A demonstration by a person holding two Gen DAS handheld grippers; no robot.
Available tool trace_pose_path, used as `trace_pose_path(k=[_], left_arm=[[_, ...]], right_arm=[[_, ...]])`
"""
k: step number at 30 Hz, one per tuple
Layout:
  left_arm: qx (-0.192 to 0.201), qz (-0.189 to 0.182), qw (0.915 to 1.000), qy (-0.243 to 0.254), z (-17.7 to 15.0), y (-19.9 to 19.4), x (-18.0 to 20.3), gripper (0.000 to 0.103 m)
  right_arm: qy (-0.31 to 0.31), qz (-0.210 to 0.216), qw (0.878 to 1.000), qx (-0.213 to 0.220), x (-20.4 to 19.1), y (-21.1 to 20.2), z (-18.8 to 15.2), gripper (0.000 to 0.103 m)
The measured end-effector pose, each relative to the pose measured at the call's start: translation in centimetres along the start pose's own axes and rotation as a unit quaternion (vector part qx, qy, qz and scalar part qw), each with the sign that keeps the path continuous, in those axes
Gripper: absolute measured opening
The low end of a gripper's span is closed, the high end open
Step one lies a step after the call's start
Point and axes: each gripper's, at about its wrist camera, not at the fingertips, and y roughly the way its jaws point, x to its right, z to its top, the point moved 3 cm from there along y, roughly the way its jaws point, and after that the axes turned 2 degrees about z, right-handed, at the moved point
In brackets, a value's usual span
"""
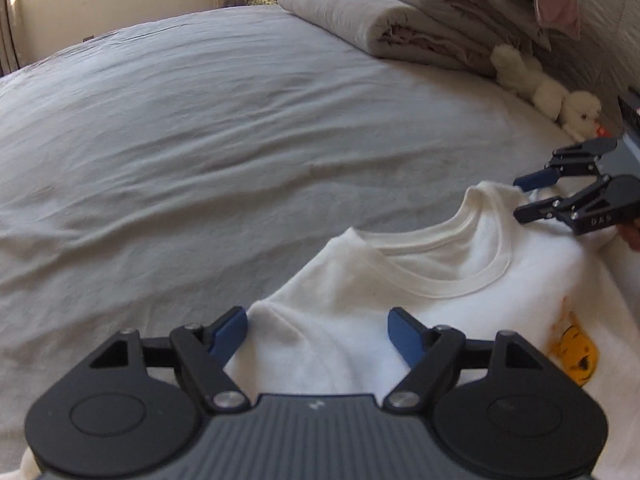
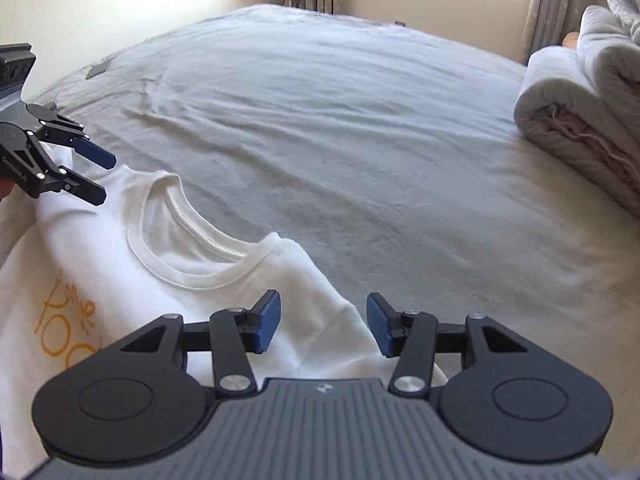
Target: Fold clothes
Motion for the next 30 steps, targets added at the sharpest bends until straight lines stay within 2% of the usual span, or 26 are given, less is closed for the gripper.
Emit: trace_pose_path(k=[1,2,3,4,5,8,10,11,13,15,16,17,18,19,20,21,22,25,28,30], left_arm=[[0.007,0.006,0.9997,0.021,-0.2,0.1,0.2,0.057],[0.017,0.003,0.9995,0.026,-0.2,-0.1,0.3,0.021],[0.024,-0.006,0.9995,0.017,-0.1,-0.4,0.2,0.01],[0.032,-0.006,0.9994,0.01,0.1,-0.6,0.1,0.01],[0.041,0.008,0.9991,0.009,0.4,-0.9,0.2,0.009],[0.094,0.055,0.9938,0.023,2.5,-2.5,0.7,0.009],[0.126,0.086,0.9879,0.029,4.1,-3.0,1.0,0.009],[0.126,0.104,0.9857,0.04,4.7,-2.4,1.2,0.009],[0.107,0.15,0.9801,0.074,5.4,0.0,1.7,0.011],[0.075,0.17,0.9803,0.067,5.2,2.7,1.6,0.012],[0.069,0.174,0.9805,0.059,4.9,3.7,1.5,0.017],[0.068,0.179,0.9801,0.053,4.7,4.2,1.4,0.019],[0.074,0.182,0.9792,0.05,4.6,4.0,1.2,0.02],[0.081,0.185,0.9782,0.047,4.5,3.8,1.1,0.025],[0.089,0.191,0.9765,0.044,4.5,3.2,0.8,0.037],[0.097,0.202,0.9737,0.04,4.7,2.2,0.3,0.04],[0.107,0.214,0.9706,0.032,5.0,0.9,-0.3,0.041],[0.136,0.239,0.9611,-0.029,5.5,-4.4,-3.1,0.044],[0.151,0.215,0.96,-0.097,3.4,-10.4,-5.0,0.05],[0.142,0.18,0.9628,-0.143,0.1,-13.6,-4.8,0.053]], right_arm=[[-0.001,0.003,1.0,-0.006,0.1,0.5,-0.2,0.052],[-0.003,0.005,1.0,-0.003,0.0,0.8,-0.4,0.052],[-0.013,0.006,1.0,0.002,-0.4,0.8,-0.6,0.045],[-0.03,0.006,0.999,0.01,-0.9,0.5,-0.7,0.034],[-0.047,-0.002,0.999,0.018,-1.4,0.2,-0.6,0.01],[-0.09,-0.053,0.993,0.051,-2.6,-1.2,0.0,0.01],[-0.102,-0.125,0.983,0.087,-2.4,-2.3,1.4,0.009],[-0.106,-0.155,0.977,0.102,-2.3,-2.8,2.2,0.009],[-0.107,-0.184,0.971,0.112,-2.2,-2.4,3.2,0.009],[-0.108,-0.197,0.97,0.09,-1.9,0.0,3.5,0.01],[-0.111,-0.204,0.97,0.07,-1.7,1.6,3.3,0.01],[-0.11,-0.21,0.97,0.049,-1.5,3.3,2.7,0.012],[-0.109,-0.222,0.968,0.045,-1.6,4.3,2.1,0.016],[-0.11,-0.238,0.964,0.054,-1.8,4.9,1.5,0.025],[-0.108,-0.249,0.961,0.06,-2.0,4.9,1.1,0.025],[-0.095,-0.252,0.961,0.065,-2.0,4.2,1.1,0.027],[-0.078,-0.252,0.962,0.072,-1.8,3.3,1.3,0.043],[-0.017,-0.254,0.959,0.127,-0.8,-1.6,1.7,0.058],[0.062,-0.24,0.956,0.153,0.0,-7.0,1.2,0.061],[0.126,-0.203,0.96,0.149,-0.1,-10.1,-0.6,0.061]])
